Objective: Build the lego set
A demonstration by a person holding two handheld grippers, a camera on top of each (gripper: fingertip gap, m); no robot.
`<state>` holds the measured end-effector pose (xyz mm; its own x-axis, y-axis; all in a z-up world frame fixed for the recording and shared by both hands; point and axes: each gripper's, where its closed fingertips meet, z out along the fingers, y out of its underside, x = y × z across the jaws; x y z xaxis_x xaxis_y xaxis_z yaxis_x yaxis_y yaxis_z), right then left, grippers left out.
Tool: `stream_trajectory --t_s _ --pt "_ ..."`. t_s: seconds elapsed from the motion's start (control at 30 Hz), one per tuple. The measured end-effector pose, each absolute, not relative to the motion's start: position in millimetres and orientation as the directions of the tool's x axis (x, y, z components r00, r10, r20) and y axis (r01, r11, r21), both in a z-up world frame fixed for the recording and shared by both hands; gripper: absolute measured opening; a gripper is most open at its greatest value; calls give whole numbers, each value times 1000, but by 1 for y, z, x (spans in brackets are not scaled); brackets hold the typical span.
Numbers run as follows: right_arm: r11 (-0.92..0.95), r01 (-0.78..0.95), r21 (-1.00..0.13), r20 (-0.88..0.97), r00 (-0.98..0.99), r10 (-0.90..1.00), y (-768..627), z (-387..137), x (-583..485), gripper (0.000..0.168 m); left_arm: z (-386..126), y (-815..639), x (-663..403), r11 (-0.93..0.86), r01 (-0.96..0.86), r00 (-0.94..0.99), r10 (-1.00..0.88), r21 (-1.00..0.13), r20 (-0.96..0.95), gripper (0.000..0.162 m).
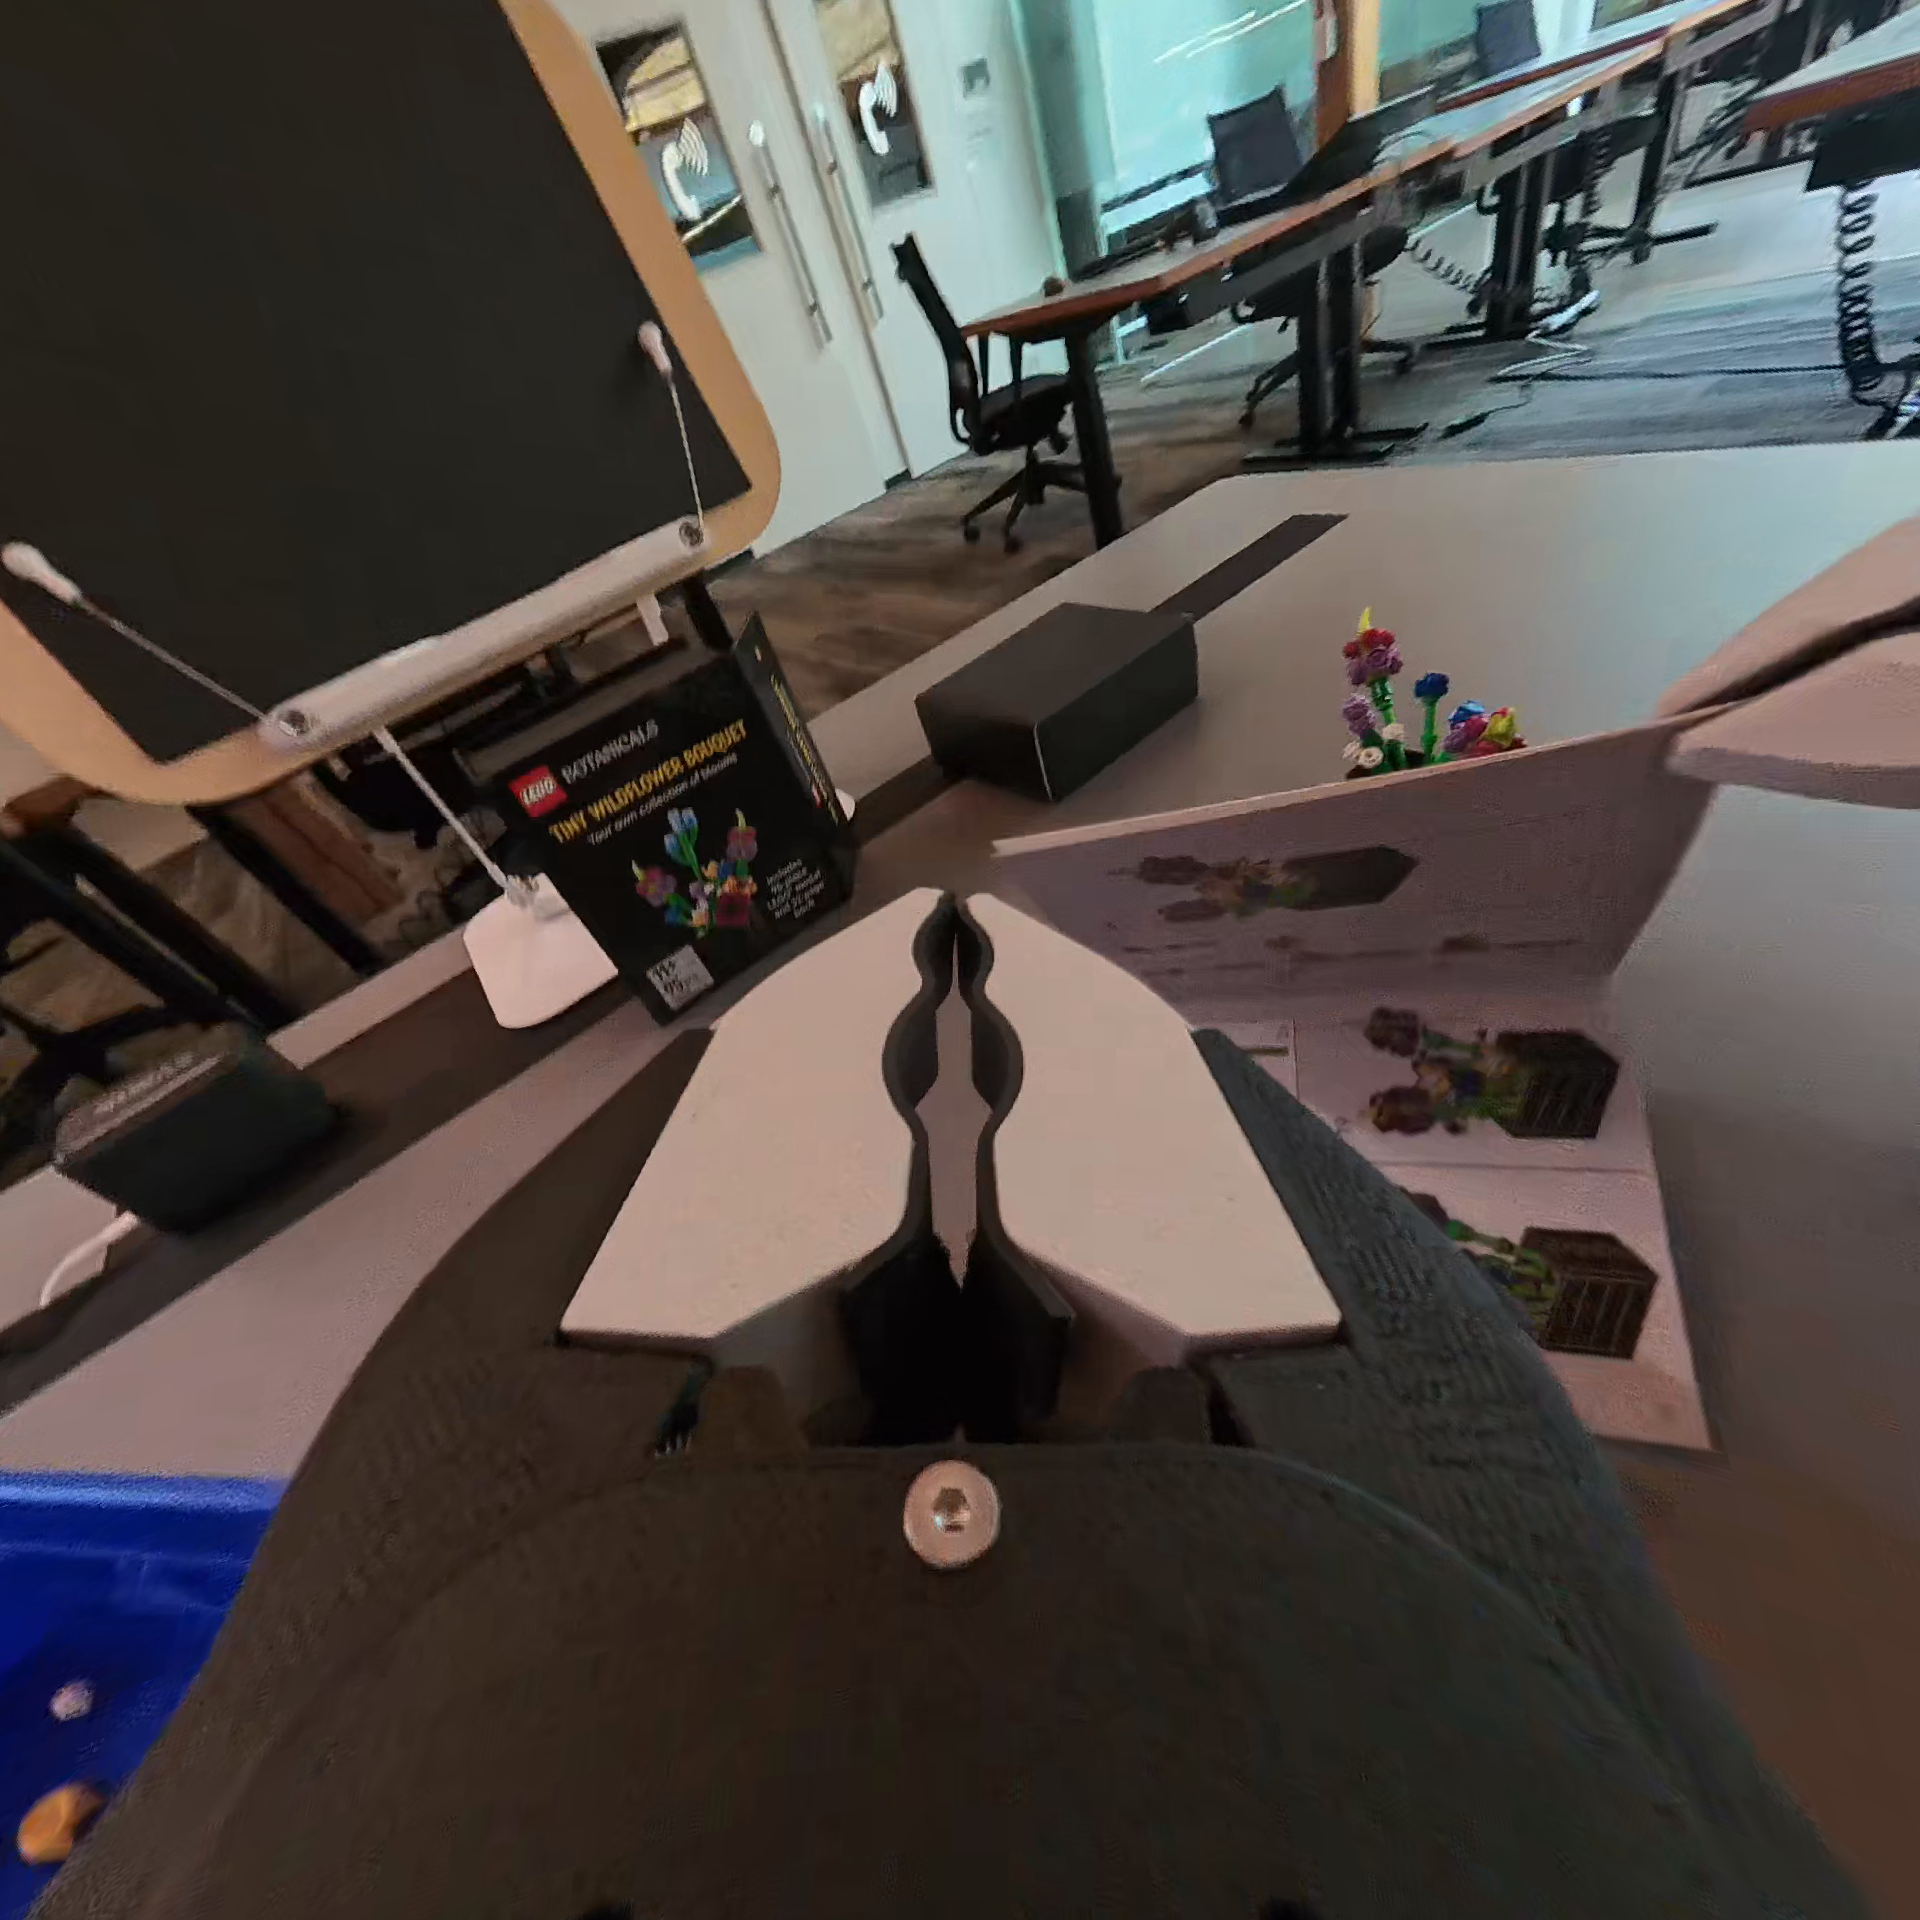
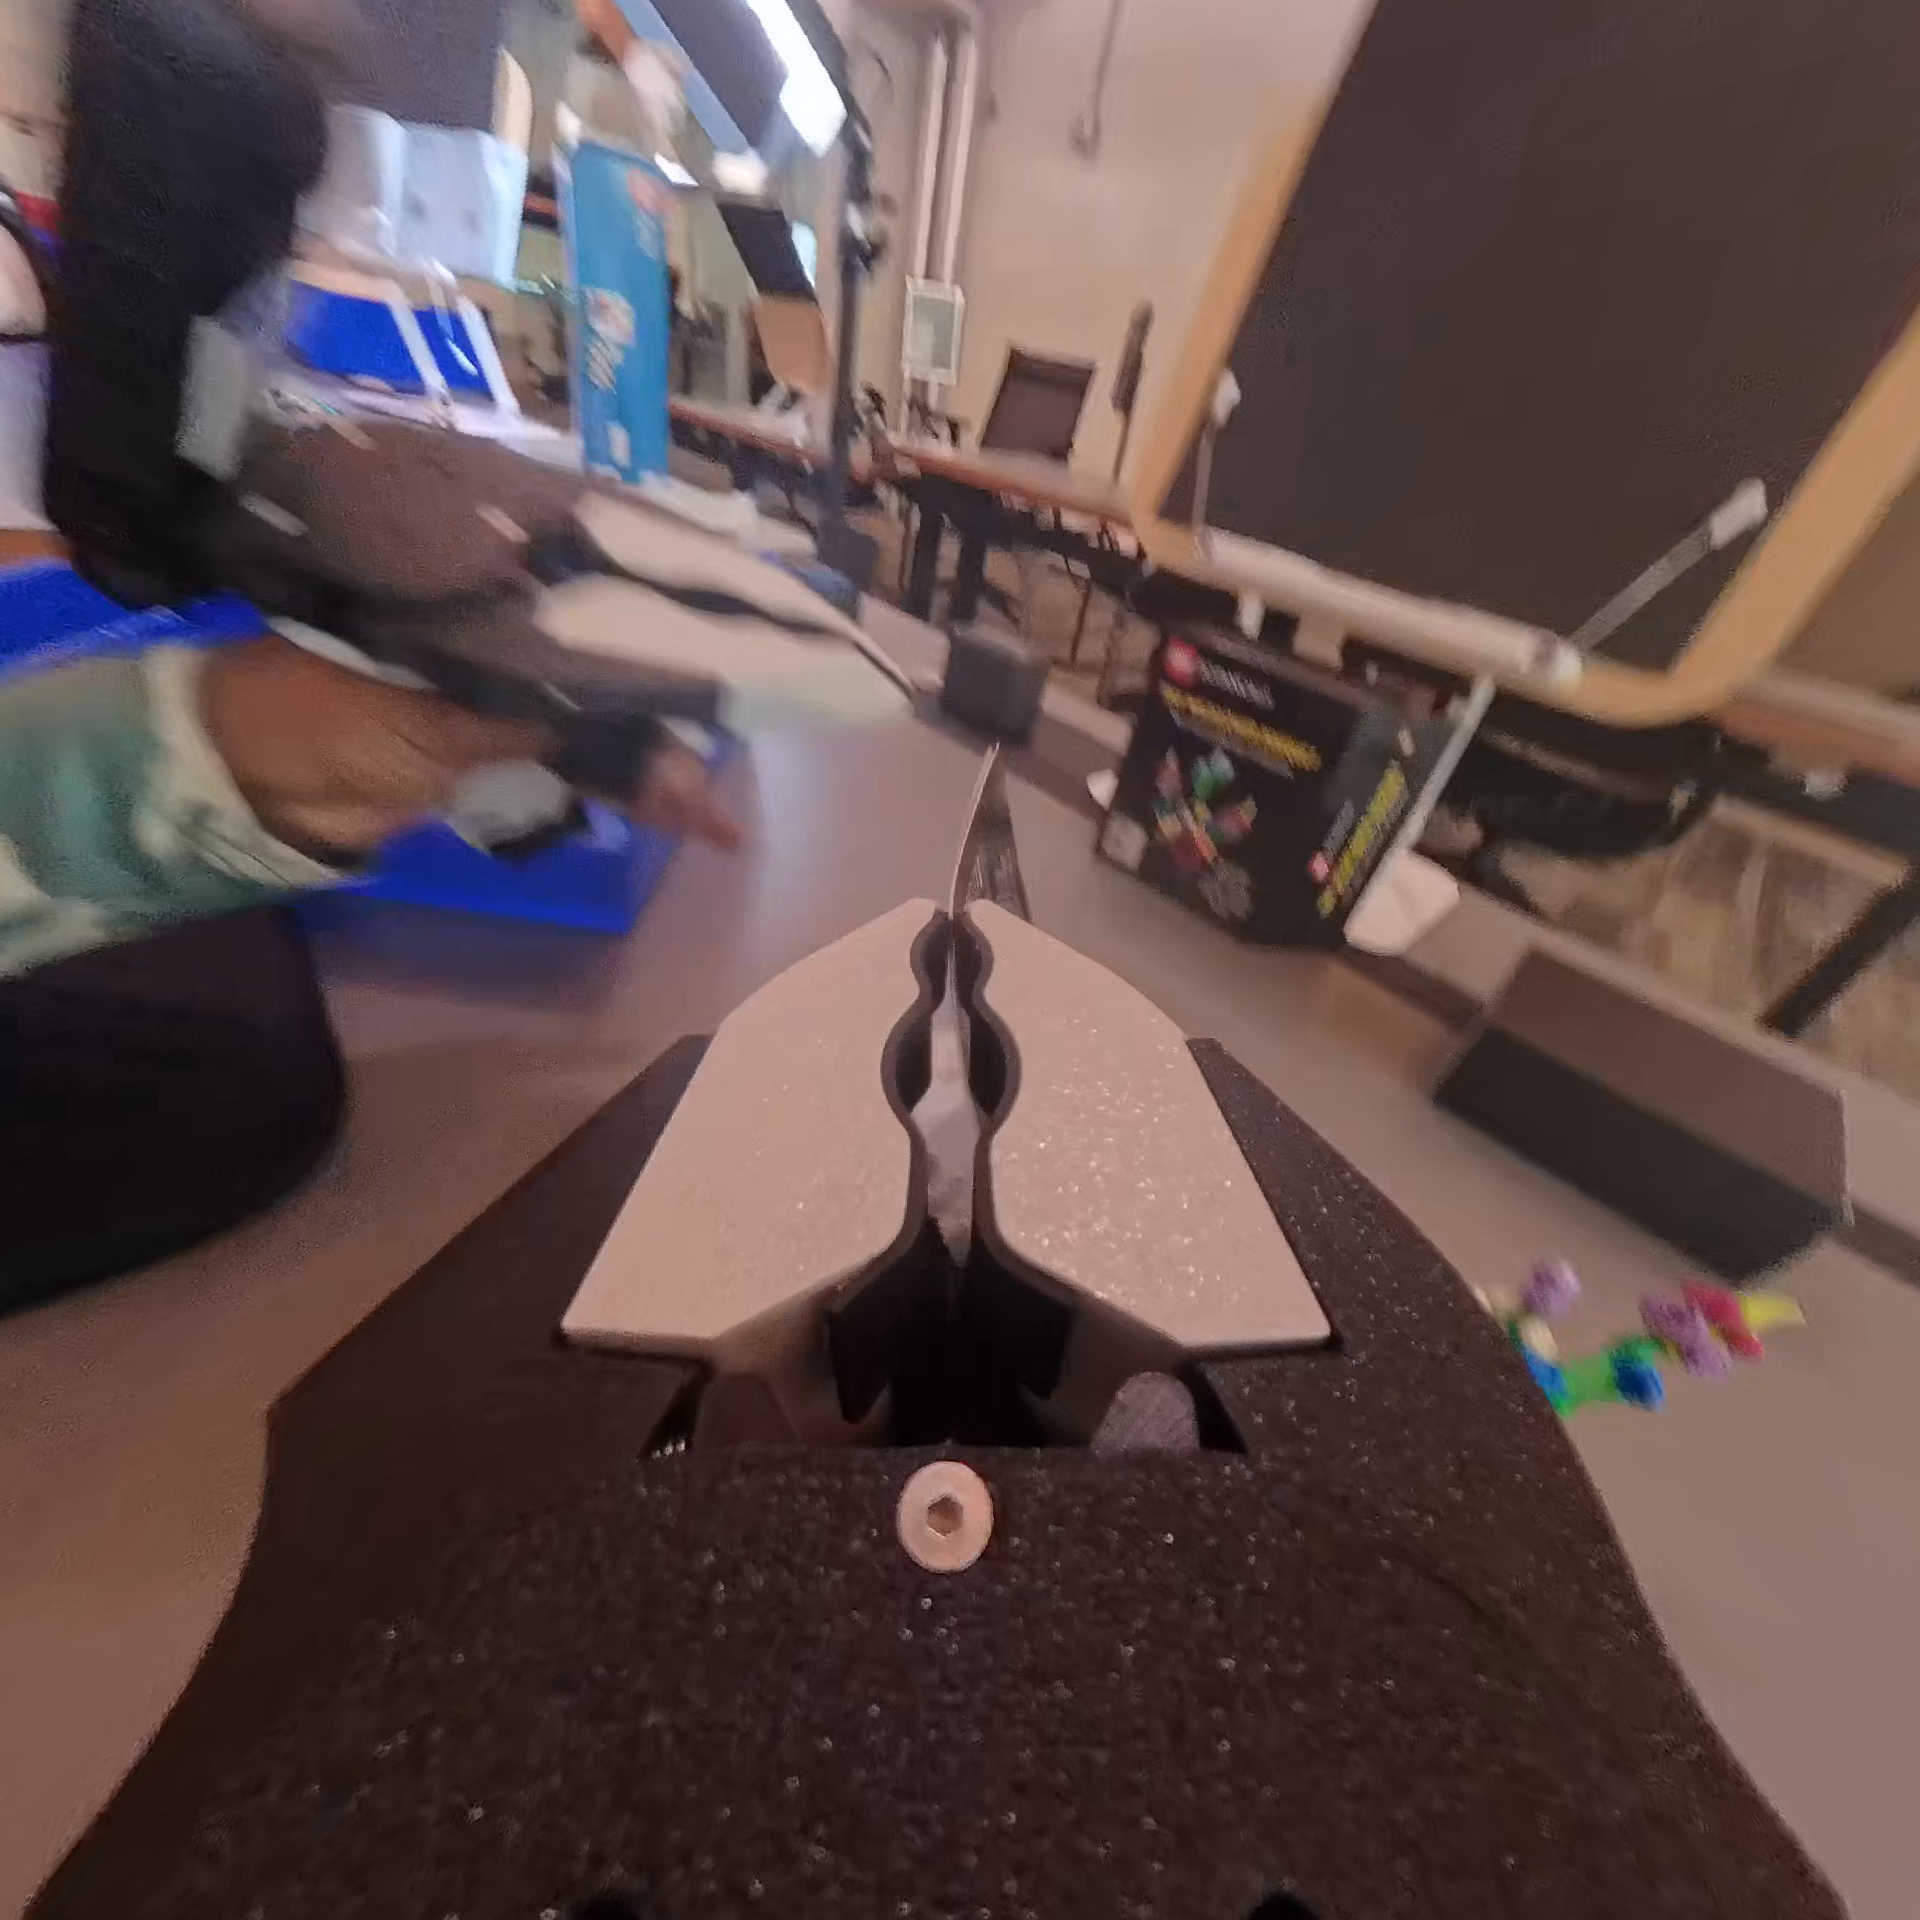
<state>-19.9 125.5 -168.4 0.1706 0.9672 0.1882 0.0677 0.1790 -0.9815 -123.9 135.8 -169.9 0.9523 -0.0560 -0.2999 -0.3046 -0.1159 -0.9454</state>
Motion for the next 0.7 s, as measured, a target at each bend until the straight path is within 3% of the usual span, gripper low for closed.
stream_trajectory --t_s 0.17,0.23,0.37,0.7 --pt "341 -60 -938 340 23 940 22 -117 -48 1 -201 135 -135 -272 -292 952 13 -917 -307 0" --pt "401 -11 -916 401 -13 916 -5 -117 -61 2 -207 134 -140 -309 -304 944 34 -901 -329 0" --pt "495 83 -865 502 139 854 1 -110 -64 2 -216 133 -142 -358 -295 946 24 -886 -324 1" --pt "293 240 -925 352 258 900 67 -154 -26 2 -229 137 -126 -385 -316 945 -53 -867 -321 0"
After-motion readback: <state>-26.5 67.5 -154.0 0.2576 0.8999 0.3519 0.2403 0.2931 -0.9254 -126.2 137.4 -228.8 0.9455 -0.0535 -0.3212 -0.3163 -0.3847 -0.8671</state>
